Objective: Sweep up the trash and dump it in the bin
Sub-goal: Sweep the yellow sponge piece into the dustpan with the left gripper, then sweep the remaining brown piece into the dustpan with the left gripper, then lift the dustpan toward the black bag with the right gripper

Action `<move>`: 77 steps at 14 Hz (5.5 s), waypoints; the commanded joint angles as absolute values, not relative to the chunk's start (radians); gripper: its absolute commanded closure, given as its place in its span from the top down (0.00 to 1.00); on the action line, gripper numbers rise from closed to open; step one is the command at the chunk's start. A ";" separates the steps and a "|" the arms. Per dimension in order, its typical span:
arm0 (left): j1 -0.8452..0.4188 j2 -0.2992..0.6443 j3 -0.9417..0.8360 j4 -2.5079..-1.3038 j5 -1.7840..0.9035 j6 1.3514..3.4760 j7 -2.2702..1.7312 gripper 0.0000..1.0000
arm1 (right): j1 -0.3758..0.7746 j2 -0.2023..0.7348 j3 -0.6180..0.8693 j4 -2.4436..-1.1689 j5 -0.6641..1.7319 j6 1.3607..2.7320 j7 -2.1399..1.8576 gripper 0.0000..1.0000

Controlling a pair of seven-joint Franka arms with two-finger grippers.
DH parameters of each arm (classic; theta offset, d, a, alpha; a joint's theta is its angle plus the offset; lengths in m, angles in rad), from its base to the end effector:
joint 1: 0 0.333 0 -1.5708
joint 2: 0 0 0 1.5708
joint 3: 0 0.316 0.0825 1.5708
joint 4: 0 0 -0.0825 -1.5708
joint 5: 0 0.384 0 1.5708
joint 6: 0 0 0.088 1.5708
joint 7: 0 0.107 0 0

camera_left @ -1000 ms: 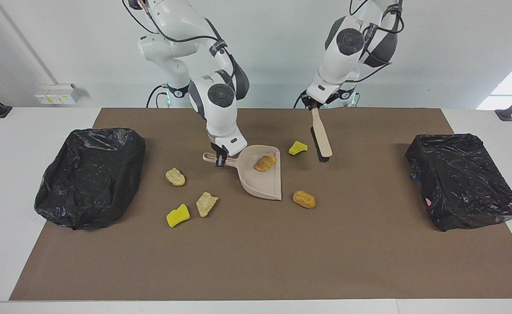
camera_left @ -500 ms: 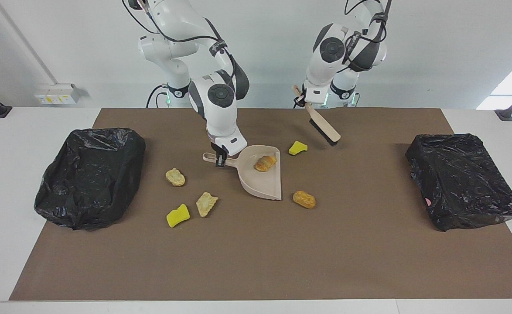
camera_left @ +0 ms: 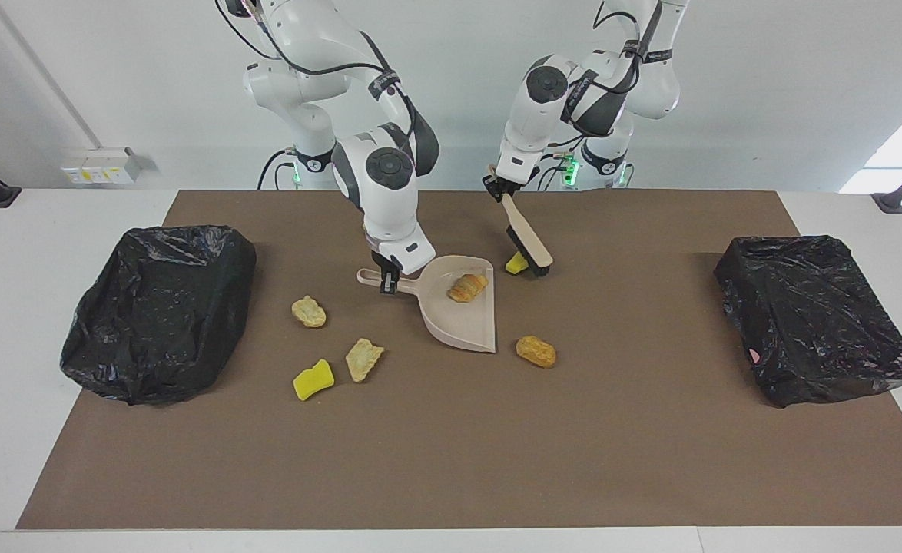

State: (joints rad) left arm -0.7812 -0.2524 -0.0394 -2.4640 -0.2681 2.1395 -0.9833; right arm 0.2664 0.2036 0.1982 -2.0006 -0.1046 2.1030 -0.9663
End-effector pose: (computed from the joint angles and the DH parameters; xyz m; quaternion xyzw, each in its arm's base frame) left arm 0.2911 -0.3289 0.3841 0.9813 0.1571 -0.1044 0.0374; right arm 0.5220 0.2526 0.3519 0.7353 0.6756 -0.0524 0.0111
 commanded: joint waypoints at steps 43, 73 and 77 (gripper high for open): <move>-0.124 -0.012 0.002 -1.988 -0.035 2.000 0.190 0.00 | 0.258 0.181 0.206 -2.046 -0.115 2.151 -0.982 0.00; -0.629 -0.017 -0.006 -2.134 -0.253 1.974 -0.282 0.00 | 0.207 0.169 0.207 -2.034 -0.097 2.131 -1.044 0.00; -0.586 -0.073 -0.005 -2.122 -0.253 1.916 -0.294 0.00 | 0.150 0.134 0.209 -1.979 -0.083 2.039 -1.153 0.00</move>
State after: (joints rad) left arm -0.6127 -0.0208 0.0005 -2.1246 -0.2366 1.9569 -0.2770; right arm 0.1836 0.1741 0.1979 -2.0001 -0.1030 2.0885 -1.0843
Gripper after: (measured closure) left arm 0.736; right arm 0.687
